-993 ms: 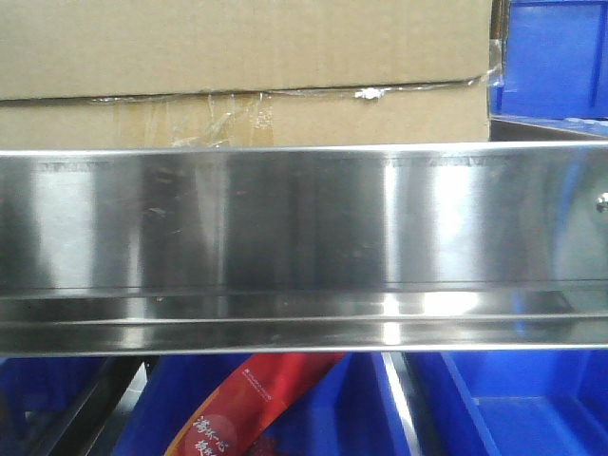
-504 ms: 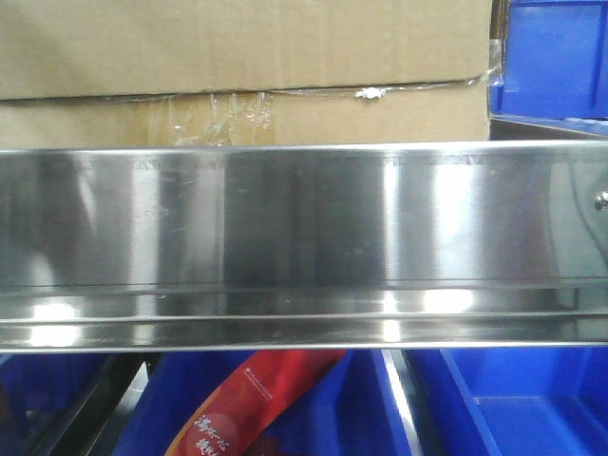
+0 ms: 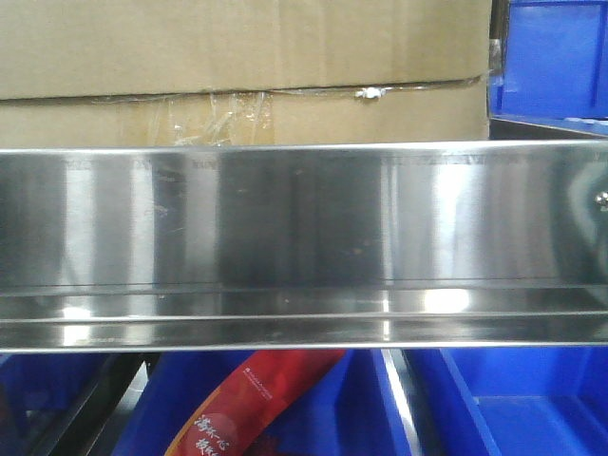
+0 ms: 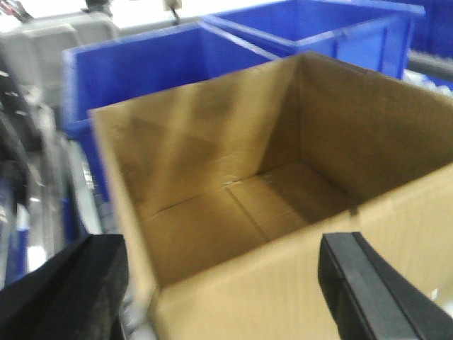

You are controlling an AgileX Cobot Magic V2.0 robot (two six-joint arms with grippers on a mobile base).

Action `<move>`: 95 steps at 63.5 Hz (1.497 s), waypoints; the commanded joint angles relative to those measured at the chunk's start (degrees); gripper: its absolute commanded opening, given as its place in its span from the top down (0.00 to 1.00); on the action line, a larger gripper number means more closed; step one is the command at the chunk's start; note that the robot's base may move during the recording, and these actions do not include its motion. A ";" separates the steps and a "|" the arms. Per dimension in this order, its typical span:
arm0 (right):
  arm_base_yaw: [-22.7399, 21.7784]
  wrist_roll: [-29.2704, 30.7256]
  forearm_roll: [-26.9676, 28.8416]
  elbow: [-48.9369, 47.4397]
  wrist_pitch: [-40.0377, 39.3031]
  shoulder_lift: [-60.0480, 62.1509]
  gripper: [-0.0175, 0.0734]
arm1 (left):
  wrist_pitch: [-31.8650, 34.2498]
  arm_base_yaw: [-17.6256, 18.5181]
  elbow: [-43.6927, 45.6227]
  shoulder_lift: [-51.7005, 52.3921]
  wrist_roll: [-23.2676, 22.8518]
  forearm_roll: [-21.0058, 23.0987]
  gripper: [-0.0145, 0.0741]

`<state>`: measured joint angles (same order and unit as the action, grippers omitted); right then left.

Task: Grab carton from right shelf to conveyor
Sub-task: 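Close both grippers on the carton's opposite side walls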

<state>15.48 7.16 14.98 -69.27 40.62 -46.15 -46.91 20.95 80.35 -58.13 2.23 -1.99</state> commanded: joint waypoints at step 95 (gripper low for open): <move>9.84 -15.86 -16.60 -50.70 29.34 -58.13 0.69 | -23.05 -9.27 34.71 -43.82 -14.28 -6.23 0.65</move>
<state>25.49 -8.61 -1.02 -119.35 70.60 -104.57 -70.35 11.96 114.64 -101.88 -12.05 -8.02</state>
